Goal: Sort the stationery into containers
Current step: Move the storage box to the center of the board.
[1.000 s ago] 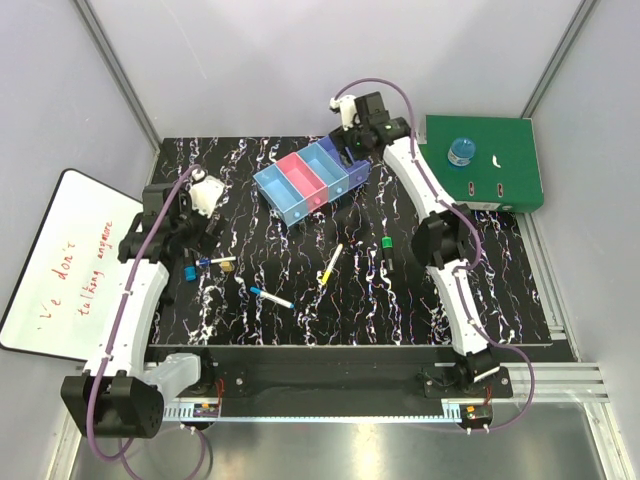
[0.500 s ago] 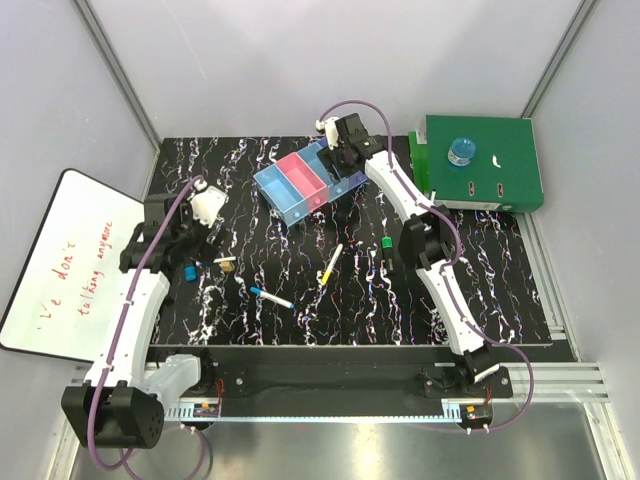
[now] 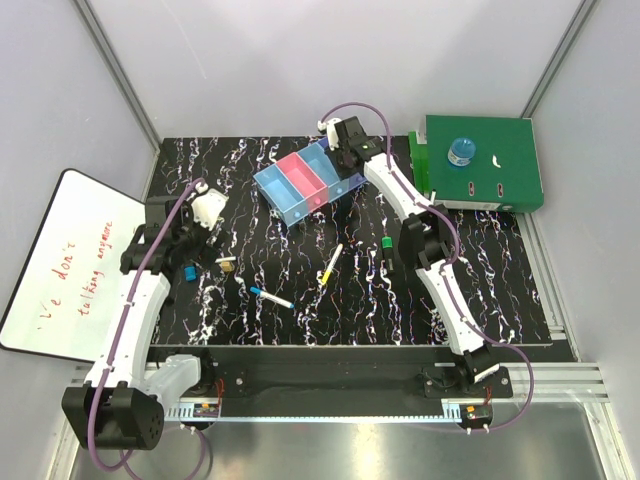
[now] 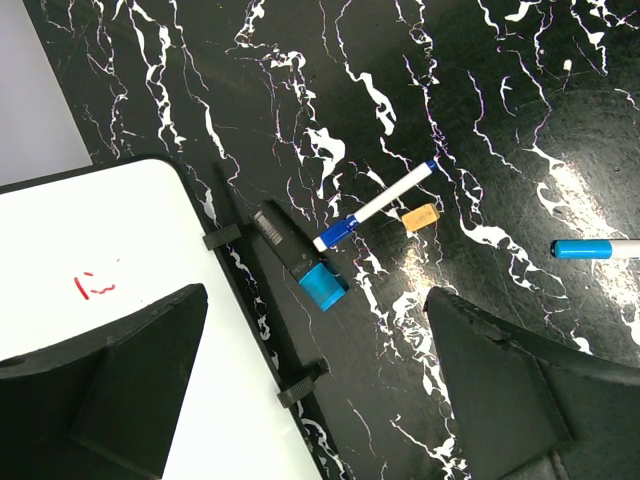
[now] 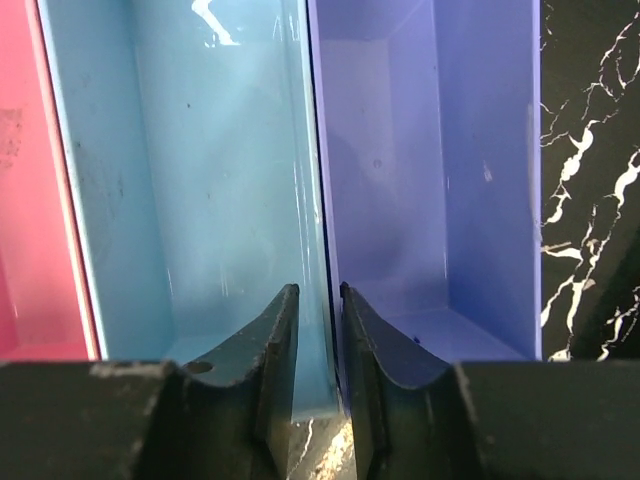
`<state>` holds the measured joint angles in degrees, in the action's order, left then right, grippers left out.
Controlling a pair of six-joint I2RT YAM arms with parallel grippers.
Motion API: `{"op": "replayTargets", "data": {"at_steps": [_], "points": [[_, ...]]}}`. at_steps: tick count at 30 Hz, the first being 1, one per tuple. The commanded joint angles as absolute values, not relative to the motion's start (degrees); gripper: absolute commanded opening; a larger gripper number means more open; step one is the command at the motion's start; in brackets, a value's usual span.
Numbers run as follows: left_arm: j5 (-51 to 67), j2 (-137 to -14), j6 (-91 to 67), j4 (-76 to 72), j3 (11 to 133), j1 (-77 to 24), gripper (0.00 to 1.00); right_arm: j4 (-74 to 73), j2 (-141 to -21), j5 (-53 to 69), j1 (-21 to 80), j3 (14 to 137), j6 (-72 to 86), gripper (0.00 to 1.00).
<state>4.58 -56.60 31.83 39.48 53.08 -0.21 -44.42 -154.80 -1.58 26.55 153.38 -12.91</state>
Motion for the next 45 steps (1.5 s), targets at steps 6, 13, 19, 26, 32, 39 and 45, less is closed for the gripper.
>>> {"op": "replayTargets", "data": {"at_steps": [6,13,19,26,32,39,45], "points": [[5.8,-54.9,33.1,38.1,52.6,0.0,0.99,-45.9,-152.8,-4.7,26.5,149.7,-8.5,0.01],[6.2,-54.6,33.5,38.3,52.3,0.0,0.99,-47.2,-146.7,-8.2,26.5,143.3,-1.2,0.00],[7.1,-54.6,33.0,38.2,52.3,-0.1,0.99,-48.3,-141.0,-11.9,26.5,134.8,5.2,0.00],[7.1,-55.0,33.5,38.5,53.2,-0.1,0.99,-49.0,-133.8,-11.6,26.4,122.2,9.3,0.00],[7.6,-55.8,33.2,38.6,54.1,0.0,0.99,-49.6,-127.5,-10.4,26.7,113.4,12.1,0.00],[8.3,-56.5,33.2,38.5,54.8,0.0,0.99,-49.8,-123.6,-6.6,26.9,105.8,15.6,0.00],[8.5,-56.8,33.2,38.5,55.3,-0.1,0.99,-49.9,-124.5,-3.3,27.4,107.0,17.0,0.00]]}}
